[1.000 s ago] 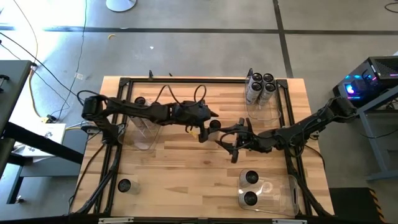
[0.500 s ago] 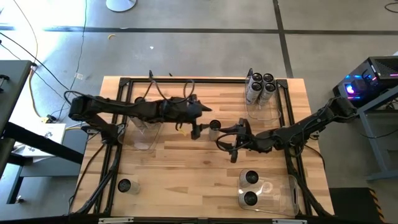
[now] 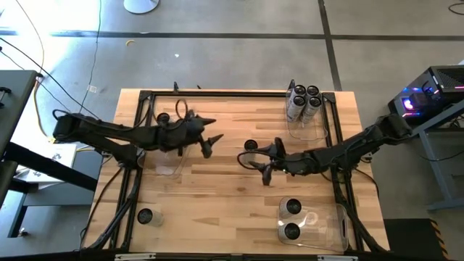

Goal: Sort soda cans
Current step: Put the white-yellow soda can into the bottom transparent bin

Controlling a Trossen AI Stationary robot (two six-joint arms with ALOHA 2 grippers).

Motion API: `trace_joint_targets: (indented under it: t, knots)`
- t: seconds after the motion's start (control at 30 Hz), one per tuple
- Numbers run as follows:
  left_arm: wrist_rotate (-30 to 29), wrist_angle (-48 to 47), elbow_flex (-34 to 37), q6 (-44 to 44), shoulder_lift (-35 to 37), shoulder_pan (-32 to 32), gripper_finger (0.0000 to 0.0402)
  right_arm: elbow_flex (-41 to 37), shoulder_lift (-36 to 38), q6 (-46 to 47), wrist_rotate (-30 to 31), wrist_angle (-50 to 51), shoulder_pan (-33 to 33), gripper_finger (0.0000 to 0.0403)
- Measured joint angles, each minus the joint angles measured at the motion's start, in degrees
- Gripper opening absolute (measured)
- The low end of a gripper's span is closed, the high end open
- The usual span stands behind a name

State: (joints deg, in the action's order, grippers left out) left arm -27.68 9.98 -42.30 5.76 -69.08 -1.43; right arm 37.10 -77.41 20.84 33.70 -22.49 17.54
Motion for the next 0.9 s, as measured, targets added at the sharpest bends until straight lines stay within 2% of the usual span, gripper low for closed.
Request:
trace_joint_targets:
  t: [0.17, 0.33, 0.43, 0.53, 0.73, 0.9]
  knots:
    - [-6.35, -3.88, 0.54, -1.83, 0.9, -6.58, 0.0305, 0.0, -4.85, 1.23, -5.71, -4.15, -2.17, 0.0248]
    - [-7.86, -9.66, 0.55, -0.4, 0.9, -10.07, 0.0305, 0.0, -8.87, 0.98, -8.79, -7.16, -3.52, 0.0248]
    - [-7.93, -9.45, 2.19, 0.88, 0.9, -10.4, 0.0305, 0.0, -9.6, 1.5, -9.48, -7.11, -4.04, 0.0248]
    - [-7.17, -7.92, 4.36, 1.93, 0.85, -9.83, 0.0305, 0.0, -9.63, 1.57, -10.2, -6.98, -4.07, 0.0248]
    - [0.27, 1.25, 7.23, 0.1, 0.7, -9.22, 0.0305, 0.0, -5.81, -0.19, -11.94, -5.86, -4.02, 0.0248]
    - [0.16, 5.5, 7.23, -1.76, -0.75, -10.56, 0.0305, 0.0, 0.37, -0.15, -12.51, -1.3, -2.93, 0.0248]
